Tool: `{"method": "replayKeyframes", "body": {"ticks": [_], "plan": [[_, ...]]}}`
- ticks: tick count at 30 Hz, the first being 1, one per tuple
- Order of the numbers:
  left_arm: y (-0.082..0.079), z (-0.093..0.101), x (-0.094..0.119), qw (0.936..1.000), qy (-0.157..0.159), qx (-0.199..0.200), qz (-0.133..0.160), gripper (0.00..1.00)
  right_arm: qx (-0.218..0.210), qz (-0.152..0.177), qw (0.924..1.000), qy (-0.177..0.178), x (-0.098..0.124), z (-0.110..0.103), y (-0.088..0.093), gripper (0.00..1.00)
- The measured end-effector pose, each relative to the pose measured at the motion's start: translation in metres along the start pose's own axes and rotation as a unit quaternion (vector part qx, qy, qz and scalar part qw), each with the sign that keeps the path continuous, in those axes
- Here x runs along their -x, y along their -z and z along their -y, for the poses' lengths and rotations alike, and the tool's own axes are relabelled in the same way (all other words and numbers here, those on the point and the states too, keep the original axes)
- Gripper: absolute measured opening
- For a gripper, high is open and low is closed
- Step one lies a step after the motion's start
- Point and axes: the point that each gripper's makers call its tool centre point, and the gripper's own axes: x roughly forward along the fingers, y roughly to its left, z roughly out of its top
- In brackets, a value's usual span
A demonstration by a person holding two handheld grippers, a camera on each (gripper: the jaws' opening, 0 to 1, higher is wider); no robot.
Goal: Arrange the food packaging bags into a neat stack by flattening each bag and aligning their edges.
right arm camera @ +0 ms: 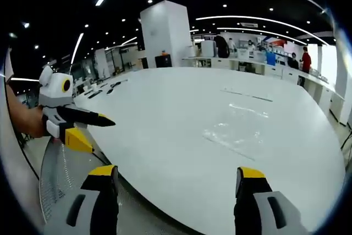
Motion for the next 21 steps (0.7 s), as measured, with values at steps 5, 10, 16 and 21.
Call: {"method": "replayKeyframes", "body": {"ticks": [5, 10, 16, 21], "plan": [[0.0003, 0.0015, 0.0, 1.0, 0.001, -0.001, -0.001, 0.86, 0.001, -0.001, 1.0, 0.0, -0.0002, 0.0, 0.0007, 0.89], [0.0002, 0.002, -0.0001, 1.0, 0.001, -0.001, -0.002, 0.86, 0.001, -0.003, 1.0, -0.001, -0.0004, -0.0012, 0.0003, 0.88], [0.0003, 0.002, -0.0001, 1.0, 0.001, -0.002, -0.001, 0.85, 0.004, -0.003, 1.0, -0.001, -0.0008, 0.0002, 0.0014, 0.88], [0.0, 0.003, 0.0001, 1.0, 0.001, -0.003, -0.001, 0.85, 0.004, -0.003, 1.0, 0.0, -0.0006, -0.0005, 0.0012, 0.88]]}}
